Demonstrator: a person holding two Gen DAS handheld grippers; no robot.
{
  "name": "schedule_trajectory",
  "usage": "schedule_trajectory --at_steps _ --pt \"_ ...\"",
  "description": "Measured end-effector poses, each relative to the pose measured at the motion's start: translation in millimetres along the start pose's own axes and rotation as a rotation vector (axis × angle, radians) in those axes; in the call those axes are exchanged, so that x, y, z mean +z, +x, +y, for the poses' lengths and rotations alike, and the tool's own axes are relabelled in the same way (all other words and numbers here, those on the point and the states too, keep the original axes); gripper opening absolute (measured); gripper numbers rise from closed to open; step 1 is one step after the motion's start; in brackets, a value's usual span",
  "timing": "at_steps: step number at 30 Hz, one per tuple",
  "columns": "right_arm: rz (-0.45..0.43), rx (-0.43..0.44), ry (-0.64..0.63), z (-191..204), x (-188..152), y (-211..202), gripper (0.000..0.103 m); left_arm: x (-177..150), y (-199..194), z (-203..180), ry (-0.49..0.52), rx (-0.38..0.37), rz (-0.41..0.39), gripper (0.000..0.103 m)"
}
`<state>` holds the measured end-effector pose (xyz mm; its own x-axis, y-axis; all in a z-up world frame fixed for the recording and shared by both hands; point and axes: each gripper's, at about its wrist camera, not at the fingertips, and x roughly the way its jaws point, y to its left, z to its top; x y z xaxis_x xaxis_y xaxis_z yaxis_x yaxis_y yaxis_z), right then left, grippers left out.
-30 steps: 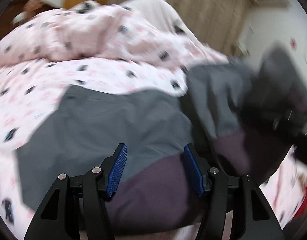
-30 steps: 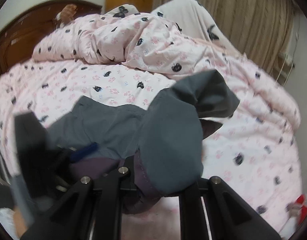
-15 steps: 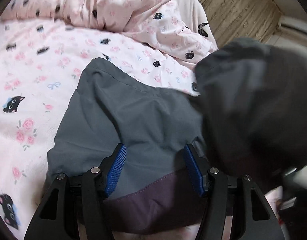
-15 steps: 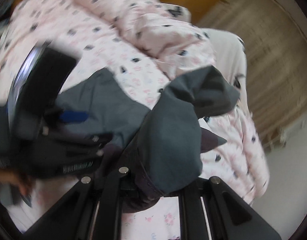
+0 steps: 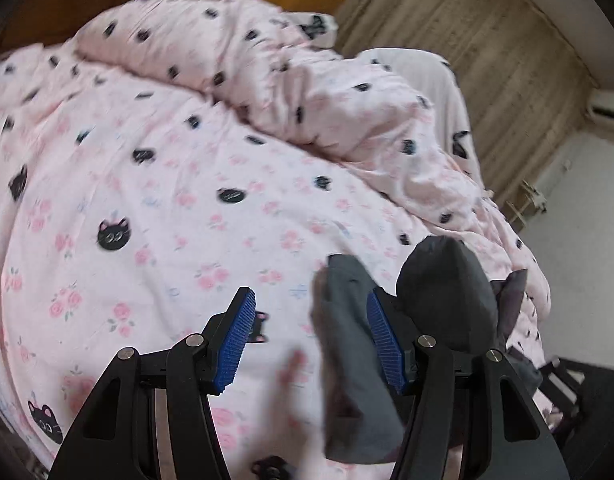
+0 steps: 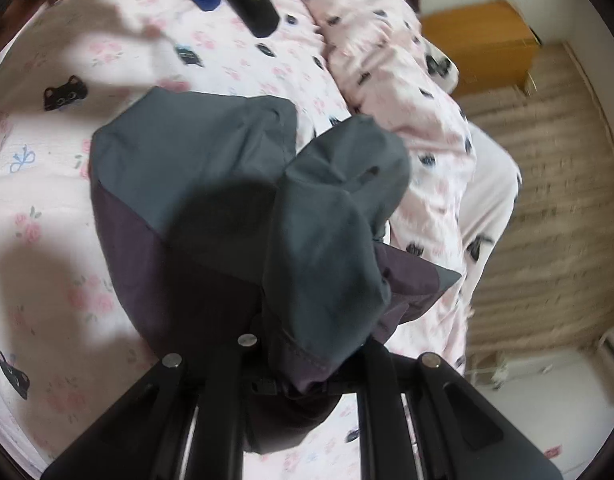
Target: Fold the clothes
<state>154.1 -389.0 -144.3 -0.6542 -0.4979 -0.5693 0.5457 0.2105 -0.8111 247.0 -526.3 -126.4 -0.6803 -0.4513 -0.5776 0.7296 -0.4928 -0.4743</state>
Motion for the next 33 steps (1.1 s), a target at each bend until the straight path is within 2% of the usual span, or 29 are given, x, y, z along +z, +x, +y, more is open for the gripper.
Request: schedule_trajectory --at_steps 6,12,14,18,20,24,30,31,33 --pt "-0.011 -0.002 -0.152 34.8 24.3 1.4 0.013 1.9 8.6 -10.5 0.062 -0.007 0.008 0.053" --pt "-0.033 -0.017 -0.26 61.7 11.5 10.0 0.013 5.7 16.1 -24.7 0.152 -0.016 -0.007 0.053" --pt "-0.051 -0.02 -0.272 64.3 5.0 10.7 0.013 9.0 26.8 -29.0 0.179 -0.008 0.022 0.053" --pt "-0.114 -0.06 -0.306 65.7 -8.5 7.0 0.013 12.2 44.0 -20.1 0.07 -0.143 0.123 0.053" --pt "-0.152 -0.079 -0.31 65.7 -15.8 5.1 0.013 13.5 50.7 -15.7 0.027 -0.186 0.153 0.053" --pt "-0.195 -0.096 -0.327 67.4 -27.9 9.1 0.013 14.8 62.6 -13.4 -0.019 -0.234 0.197 0.054" --pt "-0.219 -0.104 -0.319 61.4 -23.8 15.9 0.013 16.6 80.2 -10.9 -0.082 -0.3 0.261 0.054" --pt "-0.22 -0.105 -0.321 60.0 -23.3 16.9 0.013 18.2 79.6 -10.5 -0.088 -0.311 0.256 0.054" --pt "-0.222 -0.107 -0.32 56.9 -23.8 18.3 0.013 27.5 62.2 -6.9 -0.099 -0.308 0.158 0.054"
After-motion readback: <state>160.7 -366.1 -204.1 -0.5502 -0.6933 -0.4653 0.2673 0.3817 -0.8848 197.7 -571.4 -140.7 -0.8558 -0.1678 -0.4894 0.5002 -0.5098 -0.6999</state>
